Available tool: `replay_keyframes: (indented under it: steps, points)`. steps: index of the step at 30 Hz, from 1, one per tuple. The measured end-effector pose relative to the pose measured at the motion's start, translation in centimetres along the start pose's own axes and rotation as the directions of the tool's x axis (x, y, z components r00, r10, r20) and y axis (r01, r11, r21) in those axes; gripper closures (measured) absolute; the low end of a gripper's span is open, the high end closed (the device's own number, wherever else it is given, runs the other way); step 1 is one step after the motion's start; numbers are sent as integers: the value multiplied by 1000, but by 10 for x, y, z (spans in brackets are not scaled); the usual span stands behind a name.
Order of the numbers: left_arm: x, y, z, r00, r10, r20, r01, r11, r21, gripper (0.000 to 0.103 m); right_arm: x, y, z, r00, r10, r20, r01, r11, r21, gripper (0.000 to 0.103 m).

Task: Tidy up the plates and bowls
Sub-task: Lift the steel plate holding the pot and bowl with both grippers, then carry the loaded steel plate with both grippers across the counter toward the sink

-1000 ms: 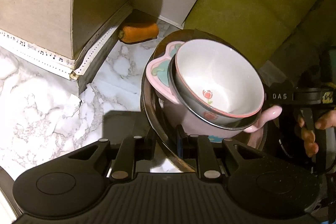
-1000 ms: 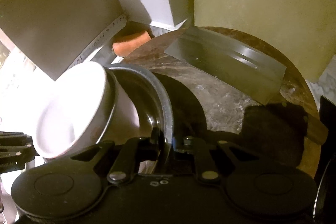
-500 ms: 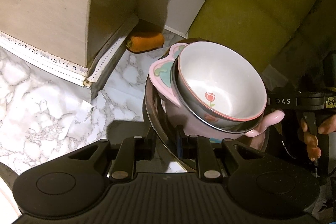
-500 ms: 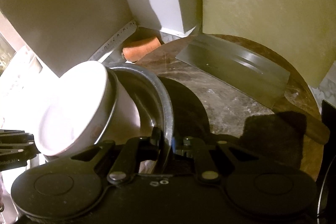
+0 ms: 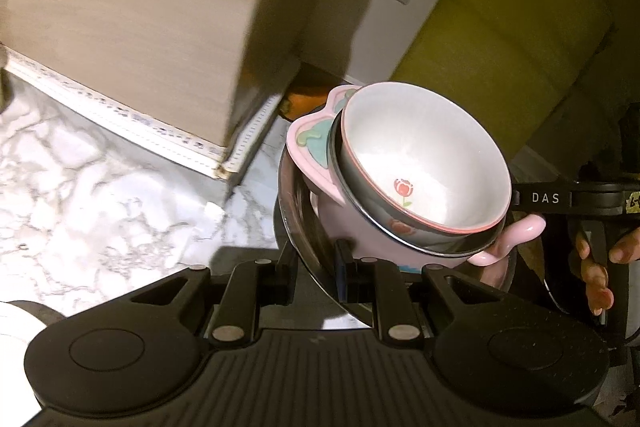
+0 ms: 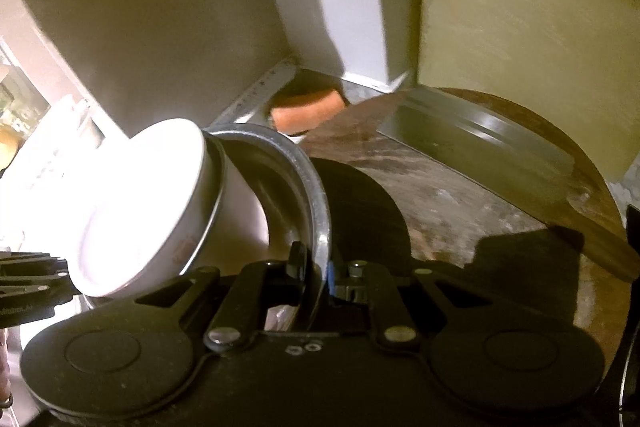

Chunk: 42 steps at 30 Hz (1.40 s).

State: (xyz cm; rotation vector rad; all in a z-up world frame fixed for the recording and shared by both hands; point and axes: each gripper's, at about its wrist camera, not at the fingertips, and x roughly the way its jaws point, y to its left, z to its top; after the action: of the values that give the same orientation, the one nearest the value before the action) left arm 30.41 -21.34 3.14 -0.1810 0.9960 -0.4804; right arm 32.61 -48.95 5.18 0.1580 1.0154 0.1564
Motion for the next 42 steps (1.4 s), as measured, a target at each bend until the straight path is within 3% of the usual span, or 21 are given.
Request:
replay_keyframes:
  steps: [20, 42]
  points:
    - [-45, 62, -6, 993, 112, 47, -108, 991, -79, 86, 29, 76, 13, 996, 84, -10, -85, 993, -85, 91]
    - [-82, 133, -29, 972, 226, 57, -212, 959, -186, 86, 81, 164, 18, 985, 156, -69, -167, 965, -202, 91]
